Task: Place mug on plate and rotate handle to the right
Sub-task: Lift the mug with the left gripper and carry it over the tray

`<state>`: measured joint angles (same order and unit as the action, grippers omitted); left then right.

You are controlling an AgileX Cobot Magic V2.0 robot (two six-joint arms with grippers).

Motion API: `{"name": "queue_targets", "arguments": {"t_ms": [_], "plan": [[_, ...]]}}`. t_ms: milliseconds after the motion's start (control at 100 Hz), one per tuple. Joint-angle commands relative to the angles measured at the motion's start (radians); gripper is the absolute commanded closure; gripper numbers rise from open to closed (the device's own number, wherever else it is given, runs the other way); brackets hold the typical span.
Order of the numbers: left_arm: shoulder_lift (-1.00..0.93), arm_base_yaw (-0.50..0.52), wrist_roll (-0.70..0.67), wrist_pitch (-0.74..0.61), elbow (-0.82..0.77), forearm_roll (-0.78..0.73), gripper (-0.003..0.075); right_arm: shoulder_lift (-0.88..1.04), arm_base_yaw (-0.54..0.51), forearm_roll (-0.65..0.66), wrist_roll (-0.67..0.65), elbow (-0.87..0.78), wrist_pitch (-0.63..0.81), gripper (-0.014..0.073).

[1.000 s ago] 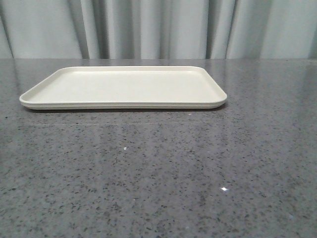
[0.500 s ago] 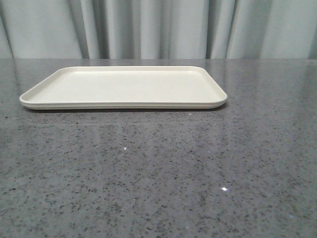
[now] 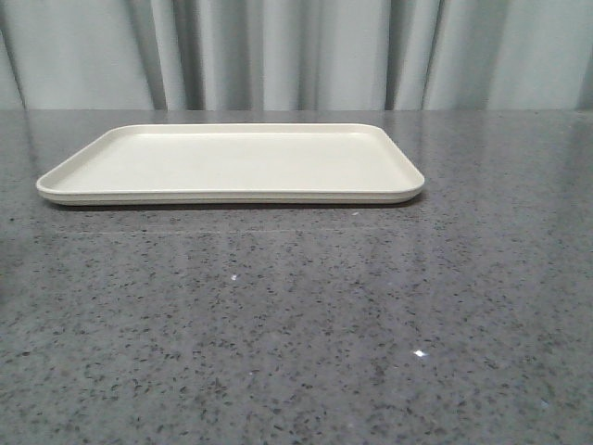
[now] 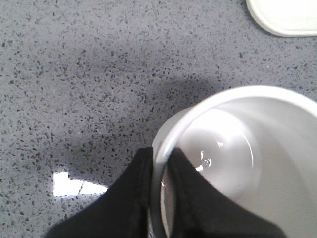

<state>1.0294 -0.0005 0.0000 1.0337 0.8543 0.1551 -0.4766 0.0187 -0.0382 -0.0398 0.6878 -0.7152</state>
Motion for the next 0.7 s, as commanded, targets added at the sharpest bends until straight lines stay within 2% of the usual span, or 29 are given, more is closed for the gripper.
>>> {"name": "queue_targets", "arguments": {"t_ms": [0,160,420,690], "plan": [[-0.008,-0.003,-0.007,-0.013,0.038,0.029,0.074,-0.013,-0.001,-0.004,0.005,0.035,0.068,0.0102],[-0.008,-0.003,-0.007,0.023,0.094,0.061,0.0741,-0.013,-0.001,-0.004,0.005,0.035,0.068,0.0102],[0.0,-0.003,-0.007,0.041,0.28,0.074,0.0741,-0.013,-0.001,-0.004,0.005,0.035,0.068,0.0102],[0.129,-0.022,-0.007,0.069,0.461,0.127,0.0741,-0.013,-0.001,-0.004,0.005,0.035,0.079,0.0102]]}}
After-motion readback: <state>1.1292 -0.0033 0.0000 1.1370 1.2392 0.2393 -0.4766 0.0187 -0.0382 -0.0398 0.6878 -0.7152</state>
